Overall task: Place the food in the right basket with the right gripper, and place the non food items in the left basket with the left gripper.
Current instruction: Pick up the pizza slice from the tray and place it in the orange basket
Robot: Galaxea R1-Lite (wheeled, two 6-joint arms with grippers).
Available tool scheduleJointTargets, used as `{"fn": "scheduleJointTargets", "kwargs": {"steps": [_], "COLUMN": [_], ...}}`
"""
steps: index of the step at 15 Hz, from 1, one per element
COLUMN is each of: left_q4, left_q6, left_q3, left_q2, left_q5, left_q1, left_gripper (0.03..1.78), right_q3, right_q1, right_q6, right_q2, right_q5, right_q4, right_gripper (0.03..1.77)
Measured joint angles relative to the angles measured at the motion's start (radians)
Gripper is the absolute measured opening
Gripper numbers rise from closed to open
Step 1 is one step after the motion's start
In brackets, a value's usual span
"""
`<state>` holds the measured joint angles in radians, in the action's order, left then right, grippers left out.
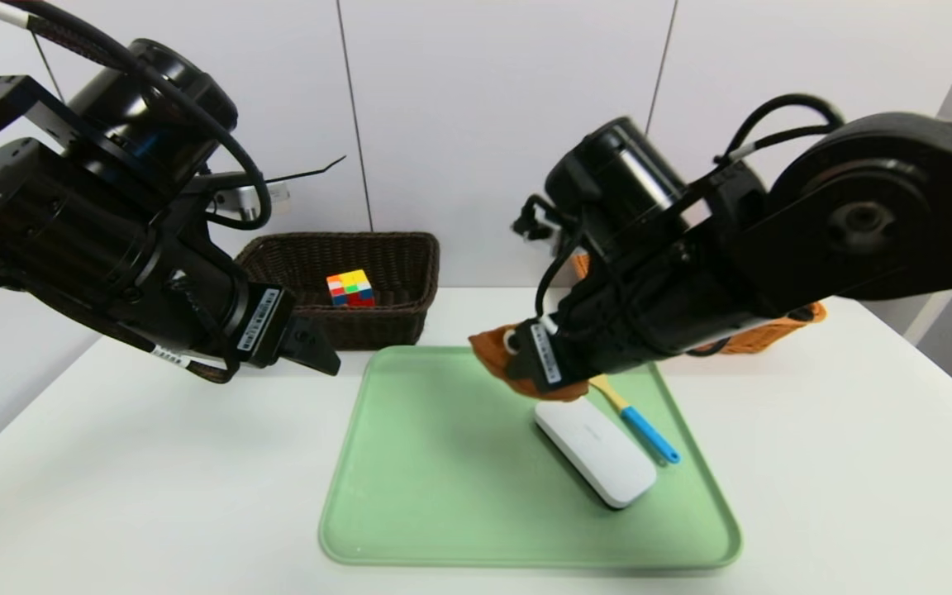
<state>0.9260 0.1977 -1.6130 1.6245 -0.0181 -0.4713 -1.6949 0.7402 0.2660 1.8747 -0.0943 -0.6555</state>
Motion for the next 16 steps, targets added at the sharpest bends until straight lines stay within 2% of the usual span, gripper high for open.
{"fn": "scheduleJointTargets", "kwargs": {"steps": [6, 16], "left_q4": [-0.028, -0.020], "left_q6": [-0.014, -0.016], "left_q3": [-0.013, -0.016], "left_q2": [-0.026, -0.149], "left_q5": [0.003, 0.003], "left_q1": [0.000, -0.001], "left_gripper": [1.69, 1.69], "right_q3": [-0.087, -0.104], "right_q1": [-0.248, -0.452], "right_q6": [-0.013, -0.042], "right_q2": [-0.079, 0.000], "right_q5": [0.001, 0.012], "right_q4": [-0.001, 0.008], "right_gripper": [0.85, 0.85]}}
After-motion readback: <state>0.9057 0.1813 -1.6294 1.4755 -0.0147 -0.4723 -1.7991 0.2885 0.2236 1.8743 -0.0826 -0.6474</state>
